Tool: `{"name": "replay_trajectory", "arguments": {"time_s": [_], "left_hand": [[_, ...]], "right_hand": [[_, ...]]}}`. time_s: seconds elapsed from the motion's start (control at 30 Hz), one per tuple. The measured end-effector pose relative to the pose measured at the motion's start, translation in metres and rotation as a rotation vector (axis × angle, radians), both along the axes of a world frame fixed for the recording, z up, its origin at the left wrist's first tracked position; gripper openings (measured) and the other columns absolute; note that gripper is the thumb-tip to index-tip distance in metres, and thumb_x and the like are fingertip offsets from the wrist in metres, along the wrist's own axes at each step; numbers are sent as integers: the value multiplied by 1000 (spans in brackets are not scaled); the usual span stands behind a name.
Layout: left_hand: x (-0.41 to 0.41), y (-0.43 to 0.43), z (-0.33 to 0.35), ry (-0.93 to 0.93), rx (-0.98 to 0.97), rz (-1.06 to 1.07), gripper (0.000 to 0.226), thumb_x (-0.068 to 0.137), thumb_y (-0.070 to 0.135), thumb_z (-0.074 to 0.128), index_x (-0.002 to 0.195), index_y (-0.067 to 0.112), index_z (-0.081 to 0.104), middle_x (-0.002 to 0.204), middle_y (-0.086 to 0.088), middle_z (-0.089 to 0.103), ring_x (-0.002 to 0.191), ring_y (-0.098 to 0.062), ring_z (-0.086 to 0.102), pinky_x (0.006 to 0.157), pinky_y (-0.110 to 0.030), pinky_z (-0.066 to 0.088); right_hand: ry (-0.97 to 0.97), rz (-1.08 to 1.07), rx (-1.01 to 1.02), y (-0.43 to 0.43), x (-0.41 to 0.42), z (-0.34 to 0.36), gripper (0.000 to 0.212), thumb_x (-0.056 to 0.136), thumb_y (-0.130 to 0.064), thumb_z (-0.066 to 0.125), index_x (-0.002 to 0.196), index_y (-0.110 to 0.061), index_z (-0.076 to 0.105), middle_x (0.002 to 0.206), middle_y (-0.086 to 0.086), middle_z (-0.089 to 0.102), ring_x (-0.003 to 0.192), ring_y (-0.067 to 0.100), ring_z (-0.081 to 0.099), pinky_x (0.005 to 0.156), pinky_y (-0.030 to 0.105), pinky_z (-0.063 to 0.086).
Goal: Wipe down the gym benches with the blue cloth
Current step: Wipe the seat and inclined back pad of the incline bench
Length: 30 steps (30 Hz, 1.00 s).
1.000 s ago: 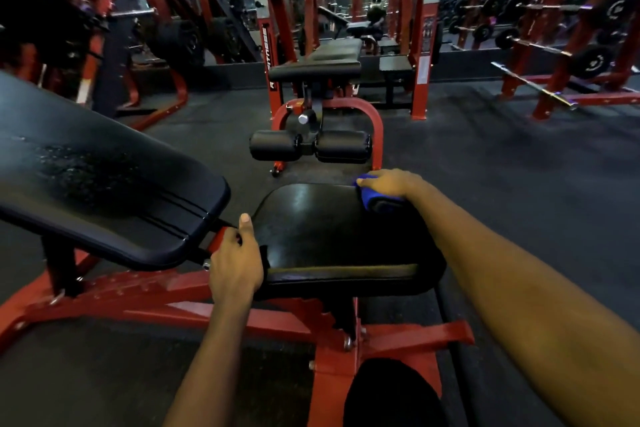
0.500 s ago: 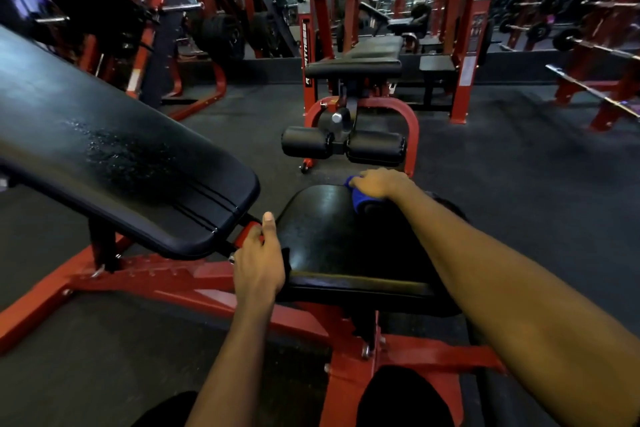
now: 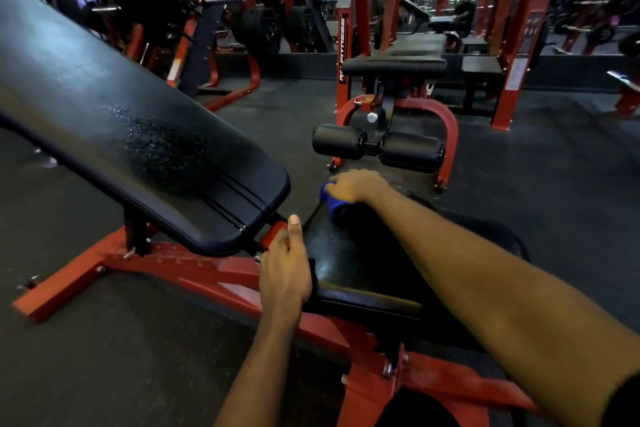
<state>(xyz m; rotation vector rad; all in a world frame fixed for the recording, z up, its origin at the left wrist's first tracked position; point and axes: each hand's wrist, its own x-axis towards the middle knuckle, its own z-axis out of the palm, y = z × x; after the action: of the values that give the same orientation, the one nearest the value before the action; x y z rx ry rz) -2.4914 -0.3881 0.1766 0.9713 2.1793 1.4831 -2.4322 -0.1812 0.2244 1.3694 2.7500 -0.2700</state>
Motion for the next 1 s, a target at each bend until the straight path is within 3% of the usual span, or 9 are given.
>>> {"name": "replay_trajectory", "arguments": {"time_s": [0.1,0.2,0.3,0.4,0.47,0.63,0.7,0.77,1.0], "left_hand": [[-2,1,0,-16,1,9,59,100,60,22,123,22,62,113,-2,63,119,-29,52,91,-38,37],[-1,1,1,-20,-11,27,61,98,63,21,119,24,63,99,7,55,115,-25,54,91,-39,39],[-2,1,1,-17,-15,67,64,96,68,20,116,25,64,108,0,64,112,-26,56,92,-43,42],[-1,0,-5,52,-4,172,73,91,74,12,97,24,64,87,-3,65,91,-30,62,83,-47,50],[2,-5,-6,71,33,256,76,91,74,10,95,22,65,82,-8,65,83,-31,62,77,-49,52],[-7,-27,-6,199,162,388,54,103,49,23,91,15,63,80,-7,64,75,-26,59,65,-39,45],[-22,-42,-6,263,226,449,42,104,39,30,86,13,57,77,-3,58,71,-20,54,61,-34,35],[-43,-56,-3,322,213,482,27,103,29,39,89,12,55,83,-3,57,76,-20,52,64,-34,36],[-90,-65,0,435,106,264,13,94,7,52,84,11,45,87,-8,52,81,-25,48,67,-33,33]], "right_hand": [[75,89,-96,2,15,2,42,100,-48,39,138,-37,50,147,4,50,131,27,48,107,36,35],[104,16,-152,9,22,6,44,98,-51,42,139,-38,51,147,4,49,132,27,47,109,35,33],[9,-48,-33,2,-1,4,49,93,-58,38,134,-39,56,146,4,51,130,28,50,106,41,36],[-53,25,15,-15,-21,3,47,92,-57,38,132,-43,57,145,4,52,129,29,50,104,43,37],[-95,107,54,-30,-24,2,45,96,-52,35,136,-43,52,150,1,45,135,29,43,108,49,31],[-105,230,139,-52,-10,-9,43,100,-52,33,142,-42,43,153,-9,37,140,23,30,112,53,25],[-92,152,79,-52,-14,-5,44,99,-53,33,139,-43,46,152,-8,39,139,25,31,109,53,23],[-123,85,60,-60,-22,-1,45,96,-51,30,135,-39,52,149,-3,44,137,28,35,106,54,23],[-76,213,129,-127,-17,-10,43,99,-48,32,137,-35,50,149,-3,42,140,25,29,113,52,24]]}}
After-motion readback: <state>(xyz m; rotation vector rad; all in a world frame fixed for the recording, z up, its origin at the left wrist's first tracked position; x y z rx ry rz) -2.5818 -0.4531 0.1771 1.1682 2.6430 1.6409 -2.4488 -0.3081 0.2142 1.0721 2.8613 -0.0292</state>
